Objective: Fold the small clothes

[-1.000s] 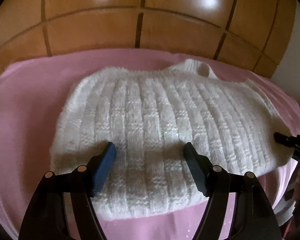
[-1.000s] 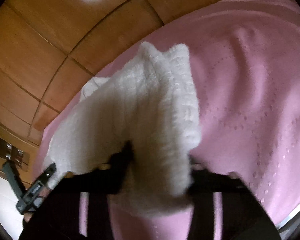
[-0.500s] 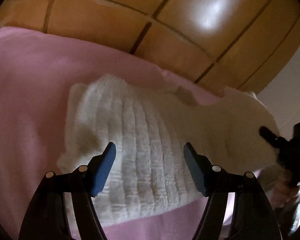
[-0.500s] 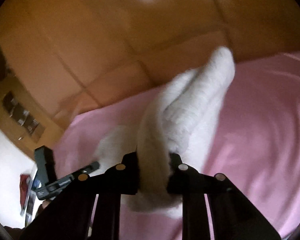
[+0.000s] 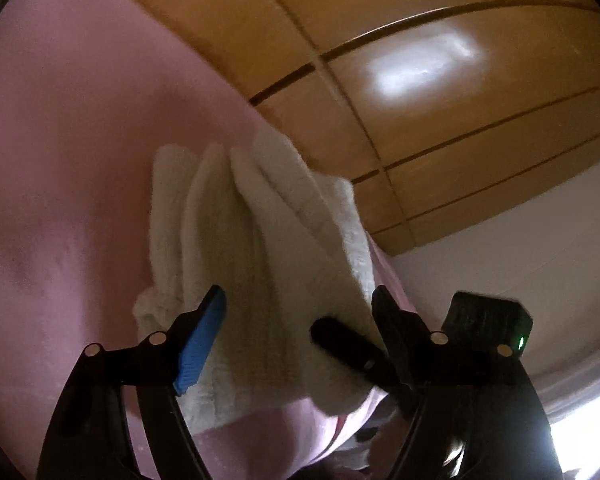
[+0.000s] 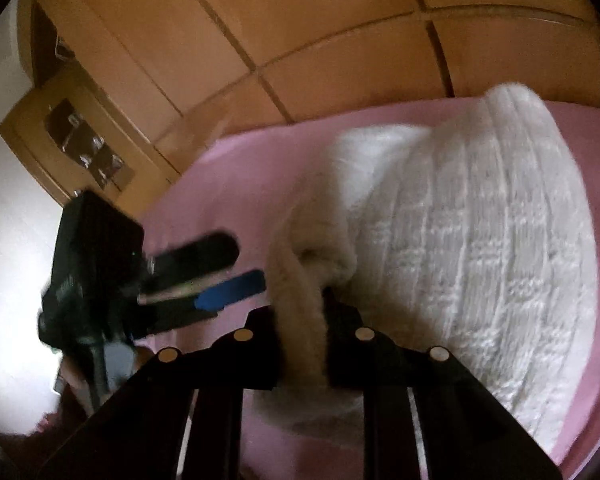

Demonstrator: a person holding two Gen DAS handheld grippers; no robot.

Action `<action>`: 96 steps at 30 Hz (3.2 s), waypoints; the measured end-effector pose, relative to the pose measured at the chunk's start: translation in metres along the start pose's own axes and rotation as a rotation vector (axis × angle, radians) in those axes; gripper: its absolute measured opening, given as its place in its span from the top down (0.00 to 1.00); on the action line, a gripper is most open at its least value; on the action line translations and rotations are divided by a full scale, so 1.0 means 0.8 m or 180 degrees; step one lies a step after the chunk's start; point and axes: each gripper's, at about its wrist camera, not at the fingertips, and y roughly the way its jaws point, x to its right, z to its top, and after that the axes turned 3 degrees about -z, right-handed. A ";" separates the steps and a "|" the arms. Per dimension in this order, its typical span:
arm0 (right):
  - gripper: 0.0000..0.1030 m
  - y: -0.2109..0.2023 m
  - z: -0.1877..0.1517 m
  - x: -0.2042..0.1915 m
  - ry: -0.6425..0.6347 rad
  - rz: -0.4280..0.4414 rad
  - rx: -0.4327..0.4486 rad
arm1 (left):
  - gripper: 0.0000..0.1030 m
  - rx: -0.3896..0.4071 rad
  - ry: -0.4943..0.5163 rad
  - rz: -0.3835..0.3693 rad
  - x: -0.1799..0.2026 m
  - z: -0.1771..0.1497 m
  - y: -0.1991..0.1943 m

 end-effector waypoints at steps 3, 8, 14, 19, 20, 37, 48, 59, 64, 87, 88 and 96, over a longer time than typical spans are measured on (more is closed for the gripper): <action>0.78 -0.004 -0.003 -0.002 -0.0120 -0.0061 0.0047 | 0.24 -0.0039 -0.0153 -0.0076 -0.006 0.007 0.015; 0.44 -0.024 -0.013 0.007 -0.0066 0.0230 0.0105 | 0.21 -0.0039 -0.0285 -0.0084 0.003 0.020 0.031; 0.42 -0.100 -0.035 0.065 0.0081 0.0009 0.0326 | 0.20 -0.0230 -0.0152 0.0224 0.012 0.029 0.058; 0.41 -0.114 -0.040 0.120 0.0325 -0.0526 0.0438 | 0.68 -0.0311 0.0170 0.0720 0.031 0.032 0.081; 0.41 -0.108 -0.038 0.123 0.0359 -0.0548 0.0421 | 0.75 -0.0268 0.0271 0.0805 0.035 0.033 0.083; 0.40 -0.051 -0.017 0.048 -0.0248 -0.0693 0.0253 | 0.60 0.0376 0.1347 0.2325 0.051 -0.022 0.042; 0.43 0.002 0.105 0.054 -0.0360 -0.0987 0.0392 | 0.40 0.0521 0.1506 0.2685 0.063 -0.036 0.050; 0.12 0.035 0.081 0.092 -0.0141 -0.1051 0.0261 | 0.40 0.0509 0.1524 0.2667 0.058 -0.031 0.056; 0.05 0.010 0.067 0.124 0.0206 -0.0725 0.0248 | 0.32 0.0543 0.1455 0.2663 0.054 -0.031 0.058; 0.48 0.016 0.056 0.115 0.0465 0.0333 0.0034 | 0.53 0.0250 0.0700 0.1043 -0.020 -0.013 0.035; 0.50 0.002 0.056 0.112 0.0433 0.0336 0.0117 | 0.55 0.0236 0.0745 0.1034 -0.013 -0.015 0.040; 0.51 -0.134 0.036 0.174 0.0599 -0.0042 0.0742 | 0.61 -0.0104 0.1099 0.0617 0.086 -0.020 0.146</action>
